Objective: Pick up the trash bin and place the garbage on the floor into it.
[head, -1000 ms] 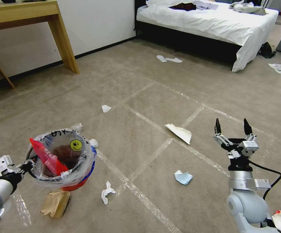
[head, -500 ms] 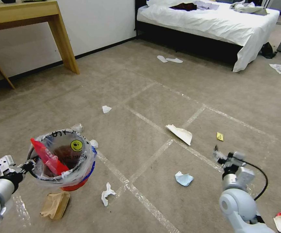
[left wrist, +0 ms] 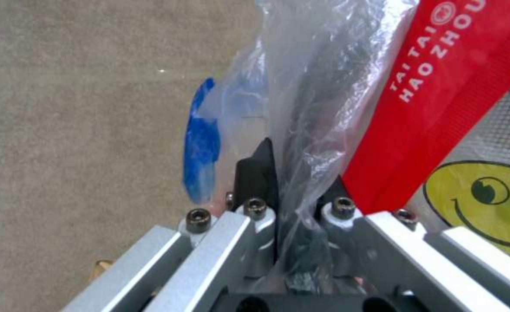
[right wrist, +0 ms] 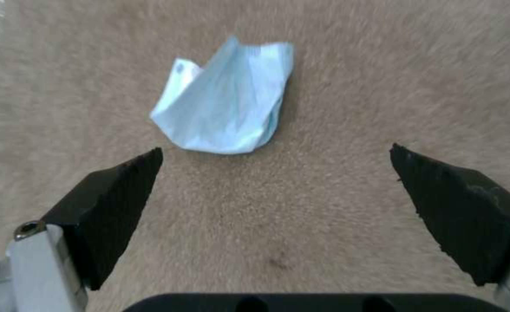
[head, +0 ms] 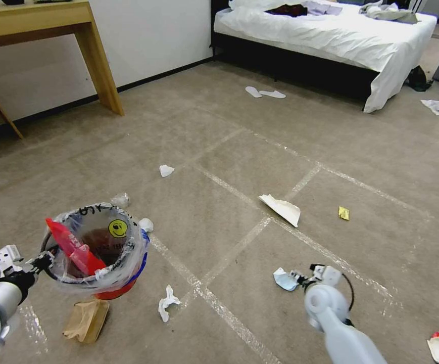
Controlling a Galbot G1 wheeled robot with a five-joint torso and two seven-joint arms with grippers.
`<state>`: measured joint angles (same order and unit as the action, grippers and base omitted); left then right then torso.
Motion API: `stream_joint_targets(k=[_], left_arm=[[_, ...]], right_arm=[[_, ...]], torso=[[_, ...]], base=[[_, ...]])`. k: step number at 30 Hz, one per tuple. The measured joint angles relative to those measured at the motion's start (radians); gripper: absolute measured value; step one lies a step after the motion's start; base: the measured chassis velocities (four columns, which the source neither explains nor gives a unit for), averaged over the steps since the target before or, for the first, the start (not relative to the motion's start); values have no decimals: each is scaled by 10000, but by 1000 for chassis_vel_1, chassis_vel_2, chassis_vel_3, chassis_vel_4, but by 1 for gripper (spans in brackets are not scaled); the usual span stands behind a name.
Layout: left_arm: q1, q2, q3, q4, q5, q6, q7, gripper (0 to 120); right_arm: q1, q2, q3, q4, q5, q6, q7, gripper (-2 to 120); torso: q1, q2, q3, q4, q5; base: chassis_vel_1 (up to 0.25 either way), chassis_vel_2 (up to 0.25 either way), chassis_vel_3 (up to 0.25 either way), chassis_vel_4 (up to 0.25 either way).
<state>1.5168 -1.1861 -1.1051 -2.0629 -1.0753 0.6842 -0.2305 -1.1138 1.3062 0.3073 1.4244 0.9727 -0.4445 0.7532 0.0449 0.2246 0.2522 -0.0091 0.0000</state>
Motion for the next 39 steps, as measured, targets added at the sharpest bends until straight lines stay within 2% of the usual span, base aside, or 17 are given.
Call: stream_joint_targets(k=[4, 6, 9, 10, 28, 33, 35, 36, 38, 39], left_arm=[[50, -47, -6, -47, 46, -3, 2, 3], [107, -72, -44, -95, 59, -3, 2, 3], [142, -72, -74, -104, 62, -3, -1, 3], [176, -70, -113, -115, 62, -8, -6, 3], [299, 32, -266, -299, -43, -104, -7, 3], [306, 44, -279, -304, -53, -130, 28, 3], [313, 76, -295, -291, -62, -136, 51, 3], [313, 76, -295, -291, -62, -136, 51, 3], [297, 109, -310, -234, -67, -154, 57, 3], [297, 109, -310, -234, -67, -154, 57, 3]], right_arm=[[562, 288, -168, -1089, -104, 137, -202, 100], [1214, 586, -287, -2330, -282, 320, -652, 100], [1507, 708, -331, -2810, -339, 345, -934, 100], [1872, 875, -332, -3436, -590, 429, -1211, 100], [3284, 1578, -30, -6303, -1966, 1282, -2954, 99], [3463, 1720, 137, -6811, -2324, 1466, -3249, 87], [3514, 1739, 238, -7004, -2536, 1573, -3411, 76], [3514, 1739, 238, -7004, -2536, 1573, -3411, 76], [3472, 1693, 285, -7016, -2587, 1614, -3475, 64], [3472, 1693, 285, -7016, -2587, 1614, -3475, 64]], torso=[[0, 0, 0, -2, -3], [0, -1, 0, 0, -2], [0, 0, 0, -1, 0], [0, 0, -1, 0, -4], [0, -1, -1, -1, -1], [0, 0, 0, 0, -1], [1, 0, 0, -1, -1], [1, 0, 0, -1, -1], [0, 0, -1, 0, -2], [0, 0, -1, 0, -2]], base=[[0, 0, 0, 0], [0, 0, 0, 0], [0, 0, 0, 0], [0, 0, 0, 0], [0, 0, 0, 0], [0, 0, 0, 0], [0, 0, 0, 0], [0, 0, 0, 0], [0, 0, 0, 0], [0, 0, 0, 0]])
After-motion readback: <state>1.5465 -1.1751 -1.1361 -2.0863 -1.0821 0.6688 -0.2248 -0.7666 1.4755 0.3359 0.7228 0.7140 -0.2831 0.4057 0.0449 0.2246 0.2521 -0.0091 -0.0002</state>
